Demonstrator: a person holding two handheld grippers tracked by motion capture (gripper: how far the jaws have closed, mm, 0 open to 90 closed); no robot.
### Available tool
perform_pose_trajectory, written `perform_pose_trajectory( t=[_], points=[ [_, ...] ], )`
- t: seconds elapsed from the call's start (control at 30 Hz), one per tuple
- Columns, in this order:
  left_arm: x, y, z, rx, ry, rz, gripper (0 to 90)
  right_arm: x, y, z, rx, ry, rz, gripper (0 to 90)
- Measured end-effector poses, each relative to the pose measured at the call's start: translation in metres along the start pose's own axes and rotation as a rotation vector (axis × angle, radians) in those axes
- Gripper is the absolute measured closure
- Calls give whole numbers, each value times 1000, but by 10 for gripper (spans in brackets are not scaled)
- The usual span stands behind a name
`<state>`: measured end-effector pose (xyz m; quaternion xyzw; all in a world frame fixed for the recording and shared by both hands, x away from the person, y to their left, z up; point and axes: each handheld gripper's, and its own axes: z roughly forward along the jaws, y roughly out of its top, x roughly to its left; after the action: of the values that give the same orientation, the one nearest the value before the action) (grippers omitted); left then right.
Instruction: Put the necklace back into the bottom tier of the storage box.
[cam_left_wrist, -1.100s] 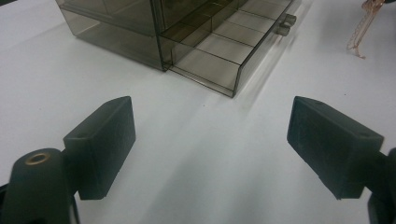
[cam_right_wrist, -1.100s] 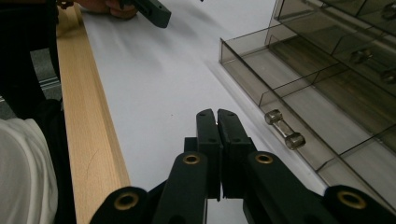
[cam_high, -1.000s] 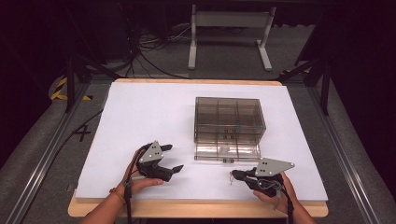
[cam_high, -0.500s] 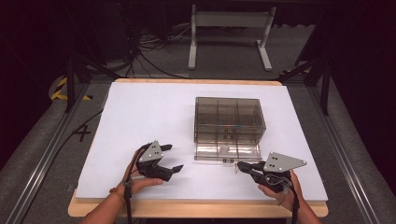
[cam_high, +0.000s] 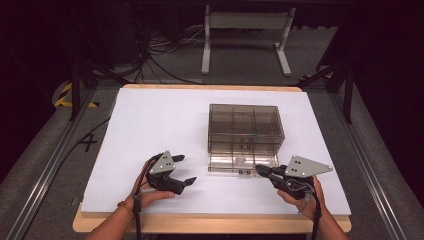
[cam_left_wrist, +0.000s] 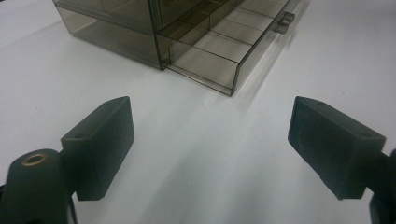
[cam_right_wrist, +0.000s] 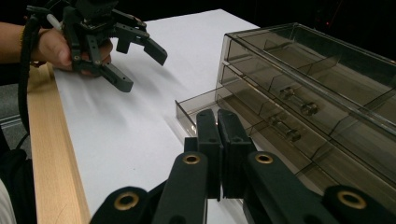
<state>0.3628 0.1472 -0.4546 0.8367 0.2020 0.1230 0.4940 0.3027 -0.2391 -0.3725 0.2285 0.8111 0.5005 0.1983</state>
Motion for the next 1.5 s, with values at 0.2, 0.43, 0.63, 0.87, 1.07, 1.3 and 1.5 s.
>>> perform_pose_trajectory(
  t=[0.2,0.43,0.63,0.87,1.07,1.3,1.5],
  points=[
    [0,0,0,0,-4,1,148,-3,7,1,-6,-9,-6,891],
    [0,0,0,2,-3,4,149,-9,15,5,-12,-19,-2,891],
    [0,0,0,3,-4,5,148,-16,18,14,-15,-30,3,891],
    [0,0,1,6,-3,7,148,-23,19,28,9,-39,1,891],
    [-1,0,1,10,-2,8,148,-30,16,38,24,-46,16,891],
    [-1,0,1,9,-2,7,150,-33,13,48,60,-57,16,891],
    [-1,0,1,14,-2,9,150,-38,7,58,93,-60,37,891]
  ],
)
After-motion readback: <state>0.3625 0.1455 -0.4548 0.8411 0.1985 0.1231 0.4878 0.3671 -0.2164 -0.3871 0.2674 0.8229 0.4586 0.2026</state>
